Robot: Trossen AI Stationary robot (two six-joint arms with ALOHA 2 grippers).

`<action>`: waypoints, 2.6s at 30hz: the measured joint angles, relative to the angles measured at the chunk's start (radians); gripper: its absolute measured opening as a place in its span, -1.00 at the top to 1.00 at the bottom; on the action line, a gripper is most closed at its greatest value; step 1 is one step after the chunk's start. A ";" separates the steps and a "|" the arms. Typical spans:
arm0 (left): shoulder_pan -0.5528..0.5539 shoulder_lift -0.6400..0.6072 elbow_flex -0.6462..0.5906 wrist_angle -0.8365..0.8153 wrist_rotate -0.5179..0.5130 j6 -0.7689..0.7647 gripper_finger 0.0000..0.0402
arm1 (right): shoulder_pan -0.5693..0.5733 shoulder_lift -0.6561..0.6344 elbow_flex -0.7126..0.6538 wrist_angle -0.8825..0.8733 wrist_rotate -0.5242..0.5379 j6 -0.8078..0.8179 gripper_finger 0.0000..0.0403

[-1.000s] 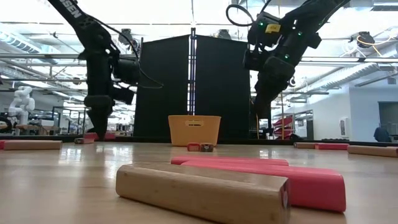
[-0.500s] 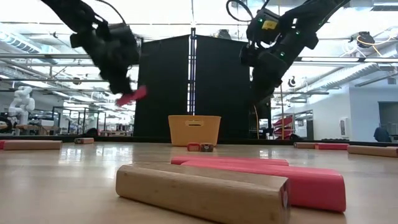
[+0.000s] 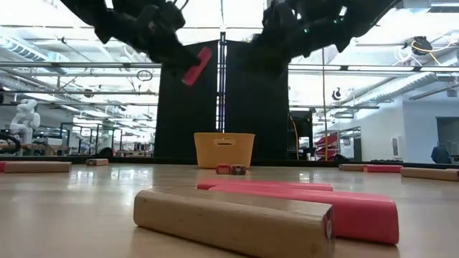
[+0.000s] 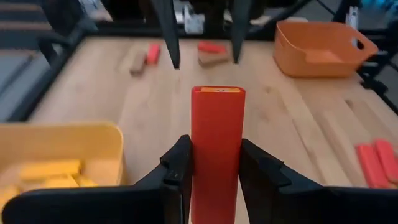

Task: Sort blocks
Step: Put the orange block into the orange bin

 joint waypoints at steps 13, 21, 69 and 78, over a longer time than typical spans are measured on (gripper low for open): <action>-0.074 0.024 0.000 0.201 -0.100 0.003 0.55 | 0.051 0.000 0.000 0.235 -0.008 -0.157 -0.63; -0.091 0.097 0.000 0.381 -0.103 0.002 0.55 | 0.052 0.000 0.000 0.263 0.043 -0.167 -0.60; -0.092 -0.062 0.000 0.083 -0.182 0.032 -0.03 | 0.047 -0.168 0.019 -0.007 0.107 -0.065 0.72; -0.095 -0.154 0.000 -0.122 -0.204 0.001 -0.03 | 0.139 -0.234 0.187 -0.529 0.151 0.065 0.72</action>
